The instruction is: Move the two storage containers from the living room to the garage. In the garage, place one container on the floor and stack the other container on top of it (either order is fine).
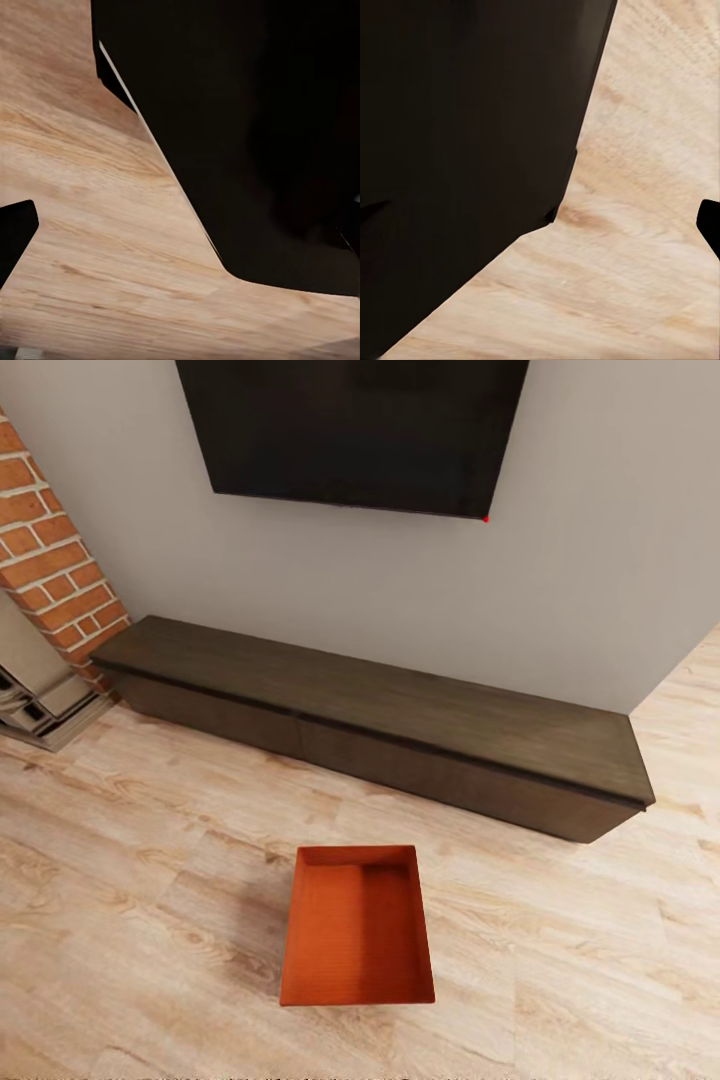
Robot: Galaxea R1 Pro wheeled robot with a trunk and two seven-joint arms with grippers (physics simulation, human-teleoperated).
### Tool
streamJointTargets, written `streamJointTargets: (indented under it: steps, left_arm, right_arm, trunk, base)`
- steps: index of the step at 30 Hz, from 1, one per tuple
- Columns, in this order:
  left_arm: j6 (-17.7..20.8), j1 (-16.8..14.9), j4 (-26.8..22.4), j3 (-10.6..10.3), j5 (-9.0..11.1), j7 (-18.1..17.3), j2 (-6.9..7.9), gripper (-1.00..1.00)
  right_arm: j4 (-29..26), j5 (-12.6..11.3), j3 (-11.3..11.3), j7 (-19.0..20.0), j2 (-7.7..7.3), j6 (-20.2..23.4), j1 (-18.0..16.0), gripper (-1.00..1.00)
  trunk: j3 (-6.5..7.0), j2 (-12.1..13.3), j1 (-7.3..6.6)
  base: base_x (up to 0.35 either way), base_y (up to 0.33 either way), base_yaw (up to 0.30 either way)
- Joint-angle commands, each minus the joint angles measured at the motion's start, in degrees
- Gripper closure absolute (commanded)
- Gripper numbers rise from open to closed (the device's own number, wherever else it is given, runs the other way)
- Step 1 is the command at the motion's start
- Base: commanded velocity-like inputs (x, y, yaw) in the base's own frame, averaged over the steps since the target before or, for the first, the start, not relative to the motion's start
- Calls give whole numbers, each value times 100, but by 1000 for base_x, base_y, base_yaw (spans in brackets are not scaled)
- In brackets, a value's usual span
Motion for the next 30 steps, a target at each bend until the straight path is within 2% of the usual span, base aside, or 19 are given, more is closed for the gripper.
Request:
streamJointTargets:
  steps: [1, 12, 29, 30]
  left_arm:
    - [35, 2, -13, -1, 50, 0, 1, -100]
    - [35, 2, -13, -1, 50, 0, -1, -100]
    - [35, 2, -16, -4, 49, 0, 7, -100]
    - [35, 2, -15, 27, 88, 0, -25, -100]
  right_arm:
    - [12, 0, 39, -21, 1, -23, -4, -100]
    - [11, -7, 31, -21, -5, -23, -4, -100]
    - [12, -25, 6, -28, 9, -64, -4, -100]
    - [12, -26, 3, -28, 10, -62, -4, -100]
  trunk:
    - [-13, -1, 0]
    - [-105, -1, 0]
    - [-111, -1, 0]
    - [-111, -1, 0]
  base:
    - [0, 0, 0]
    - [0, 0, 0]
    - [0, 0, 0]
    - [0, 0, 0]
